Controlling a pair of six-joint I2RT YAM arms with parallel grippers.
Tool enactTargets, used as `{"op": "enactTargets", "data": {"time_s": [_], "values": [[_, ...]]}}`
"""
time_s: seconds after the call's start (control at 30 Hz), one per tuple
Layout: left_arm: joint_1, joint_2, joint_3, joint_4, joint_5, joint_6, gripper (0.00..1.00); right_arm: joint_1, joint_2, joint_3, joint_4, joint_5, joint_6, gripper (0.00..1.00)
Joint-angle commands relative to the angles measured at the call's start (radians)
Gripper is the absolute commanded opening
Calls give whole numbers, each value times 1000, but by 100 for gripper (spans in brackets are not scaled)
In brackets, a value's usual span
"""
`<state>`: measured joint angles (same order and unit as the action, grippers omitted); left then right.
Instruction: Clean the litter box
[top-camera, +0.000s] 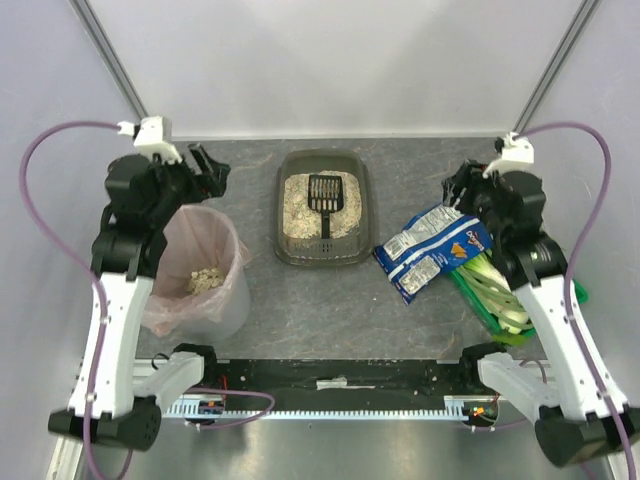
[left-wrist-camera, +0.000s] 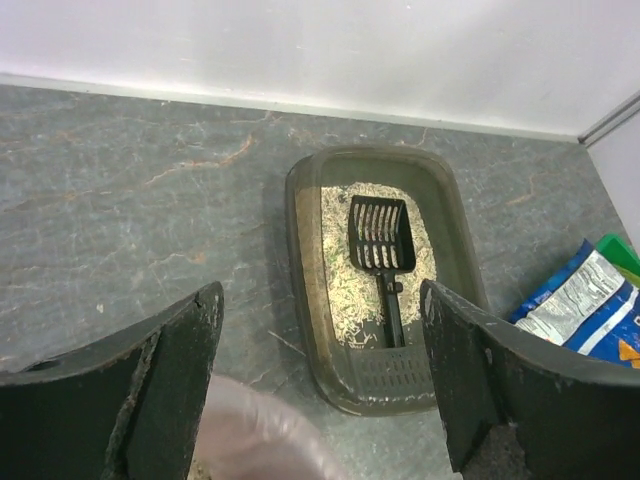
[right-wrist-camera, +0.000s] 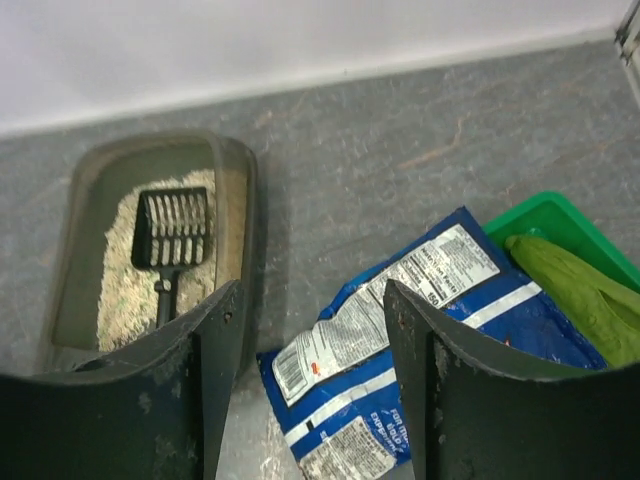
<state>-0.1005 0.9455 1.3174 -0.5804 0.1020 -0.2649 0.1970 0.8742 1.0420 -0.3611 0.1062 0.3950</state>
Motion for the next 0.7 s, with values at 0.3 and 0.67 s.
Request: {"op": "enactTargets", "data": {"time_s": [0.3, 0.67], "values": [[-50, 6, -197, 289, -56, 104, 84, 574, 551, 423, -272, 312, 123, 73], [-48, -1, -219, 289, -65, 93, 84, 648, 917, 619, -283, 271, 205, 49]]}}
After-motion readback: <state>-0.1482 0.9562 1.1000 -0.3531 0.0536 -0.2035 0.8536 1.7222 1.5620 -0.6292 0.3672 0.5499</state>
